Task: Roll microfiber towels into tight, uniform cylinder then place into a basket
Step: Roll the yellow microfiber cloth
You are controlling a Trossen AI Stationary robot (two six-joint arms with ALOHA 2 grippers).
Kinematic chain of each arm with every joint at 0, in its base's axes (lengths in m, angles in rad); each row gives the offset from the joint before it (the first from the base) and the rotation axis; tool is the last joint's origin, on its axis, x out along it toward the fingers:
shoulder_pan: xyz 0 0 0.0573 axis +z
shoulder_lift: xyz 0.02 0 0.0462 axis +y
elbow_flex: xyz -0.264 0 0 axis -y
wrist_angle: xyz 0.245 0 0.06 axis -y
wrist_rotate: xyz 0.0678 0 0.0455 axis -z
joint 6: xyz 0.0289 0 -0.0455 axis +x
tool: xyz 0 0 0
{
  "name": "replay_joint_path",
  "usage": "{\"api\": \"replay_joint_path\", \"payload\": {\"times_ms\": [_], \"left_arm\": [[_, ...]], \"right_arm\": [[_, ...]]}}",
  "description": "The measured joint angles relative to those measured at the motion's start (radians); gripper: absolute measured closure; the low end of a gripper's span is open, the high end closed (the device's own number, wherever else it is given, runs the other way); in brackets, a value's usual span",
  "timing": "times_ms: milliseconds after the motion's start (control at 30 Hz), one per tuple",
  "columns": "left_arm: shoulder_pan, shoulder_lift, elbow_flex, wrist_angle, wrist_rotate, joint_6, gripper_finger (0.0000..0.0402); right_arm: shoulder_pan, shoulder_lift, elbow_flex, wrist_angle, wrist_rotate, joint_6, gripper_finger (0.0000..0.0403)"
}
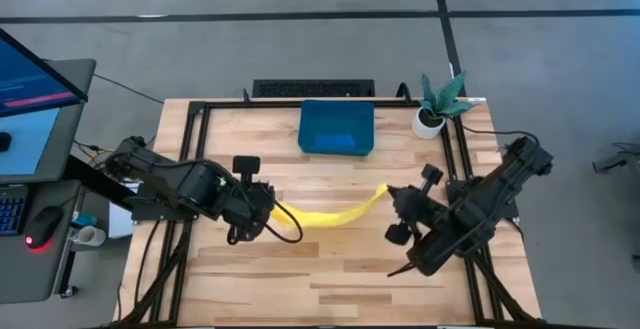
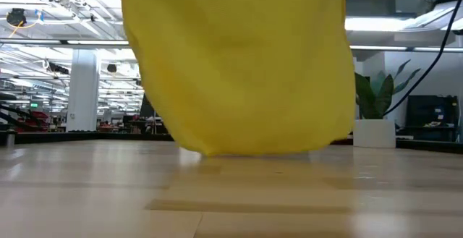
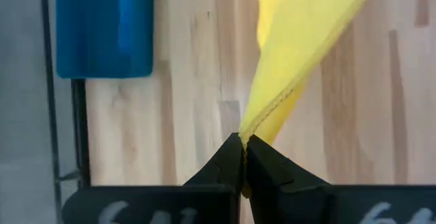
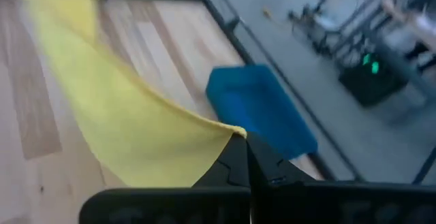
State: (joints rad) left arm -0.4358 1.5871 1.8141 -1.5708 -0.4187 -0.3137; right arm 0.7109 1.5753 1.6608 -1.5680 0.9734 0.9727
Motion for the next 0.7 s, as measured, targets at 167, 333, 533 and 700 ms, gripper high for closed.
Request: {"api": "replay_joint_path", "payload": {"times_ms": [167, 333, 533, 700], "left_arm": [[0.002, 0.000, -0.048, 0.000, -0.347, 0.049, 0.0401], [0.055, 0.000, -0.085, -0.001, -0.667, -0.038, 0.0401], [0.134, 0.008, -0.086, 0.007, -0.118, -0.187, 0.0401], [0.133, 0.002, -0.086, 0.001, -0.261, -0.231, 0.0401]], "right_arm": [[0.010, -0.014, 0.000, 0.099, 0.101, -0.171, 0.0402], [0.001, -0.015, 0.000, 0.081, 0.257, -0.182, 0.0402], [-0.045, -0.015, 0.000, 0.080, 0.224, -0.209, 0.0403], [-0.073, -0.015, 0.000, 0.081, 0.209, -0.211, 0.0403]]}}
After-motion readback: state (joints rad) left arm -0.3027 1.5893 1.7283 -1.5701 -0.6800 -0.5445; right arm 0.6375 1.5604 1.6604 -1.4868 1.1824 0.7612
